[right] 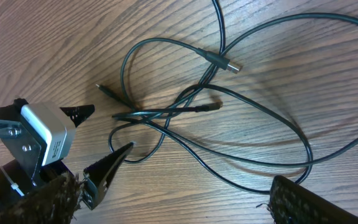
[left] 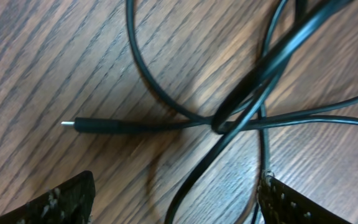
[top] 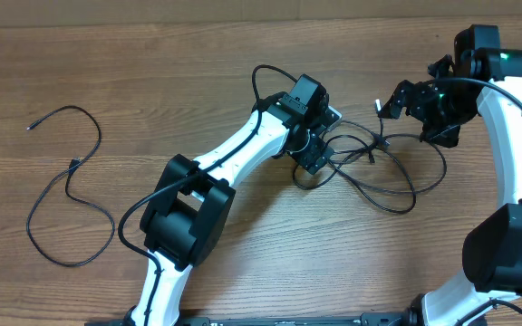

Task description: Untangle cables

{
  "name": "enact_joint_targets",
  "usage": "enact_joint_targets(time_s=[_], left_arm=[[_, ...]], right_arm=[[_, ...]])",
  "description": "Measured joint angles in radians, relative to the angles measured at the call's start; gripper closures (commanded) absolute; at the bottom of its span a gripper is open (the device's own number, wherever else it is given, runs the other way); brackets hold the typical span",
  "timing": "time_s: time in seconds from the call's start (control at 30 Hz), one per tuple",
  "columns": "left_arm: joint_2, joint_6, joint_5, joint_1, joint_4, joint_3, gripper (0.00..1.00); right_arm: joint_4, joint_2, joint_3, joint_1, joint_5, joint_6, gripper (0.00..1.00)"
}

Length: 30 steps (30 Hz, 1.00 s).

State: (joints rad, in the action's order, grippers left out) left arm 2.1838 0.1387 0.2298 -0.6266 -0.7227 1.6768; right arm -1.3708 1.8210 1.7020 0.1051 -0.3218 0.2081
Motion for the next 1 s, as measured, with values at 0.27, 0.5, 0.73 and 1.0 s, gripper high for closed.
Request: enact_joint_targets(time_s=[0.27, 0.5, 0.73, 1.0], left_arm=[[0.001, 0.000, -0.023, 0.000, -0.019, -0.005, 0.39], [0.001, 0.001, -0.041, 0.000, 0.011, -0.089, 0.43], [-0.002, -0.022, -0.049, -0.002, 0.029, -0.100, 0.66], [-0.002, -0.108, -0.047, -0.002, -0.005, -0.105, 0.96]], right_arm=[[0.000, 0.000, 0.000, 0.000, 0.000, 0.000, 0.04], [0.001, 0.000, 0.000, 0.000, 0.000, 0.000, 0.04], [0.001, 0.000, 0.000, 0.000, 0.000, 0.000, 0.03], [0.001, 0.000, 0.000, 0.000, 0.000, 0.000, 0.03]])
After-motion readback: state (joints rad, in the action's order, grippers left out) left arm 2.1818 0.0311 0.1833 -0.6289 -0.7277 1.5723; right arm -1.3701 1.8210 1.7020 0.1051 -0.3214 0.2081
